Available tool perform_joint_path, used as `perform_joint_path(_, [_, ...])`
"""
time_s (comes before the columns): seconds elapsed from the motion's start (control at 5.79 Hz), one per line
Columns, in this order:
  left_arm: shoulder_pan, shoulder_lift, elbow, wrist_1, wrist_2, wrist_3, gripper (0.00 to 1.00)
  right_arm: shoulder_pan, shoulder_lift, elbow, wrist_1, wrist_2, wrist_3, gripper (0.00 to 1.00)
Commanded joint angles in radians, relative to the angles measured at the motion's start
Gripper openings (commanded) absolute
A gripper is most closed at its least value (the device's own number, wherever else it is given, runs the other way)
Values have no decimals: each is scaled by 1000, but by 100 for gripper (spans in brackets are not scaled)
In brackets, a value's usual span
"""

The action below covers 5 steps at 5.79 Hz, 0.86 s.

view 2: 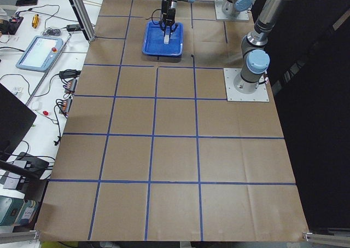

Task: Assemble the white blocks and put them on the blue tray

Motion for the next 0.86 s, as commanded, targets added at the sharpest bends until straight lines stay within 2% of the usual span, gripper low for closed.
perform_joint_path(0.0, [-1,0,1,0,0,-1,99,0,1,0,1,0,1,30])
perform_joint_path(0.17, [1,0,2,0,0,-1,99,0,1,0,3,0,1,34])
perform_joint_path(0.35, [1,1,4,0,0,2,99,0,1,0,3,0,18,47])
perform_joint_path(0.52, [1,1,4,0,0,5,99,0,1,0,3,0,18,47])
perform_joint_path(0.69, [1,0,4,0,0,5,99,0,1,0,3,2,22,68])
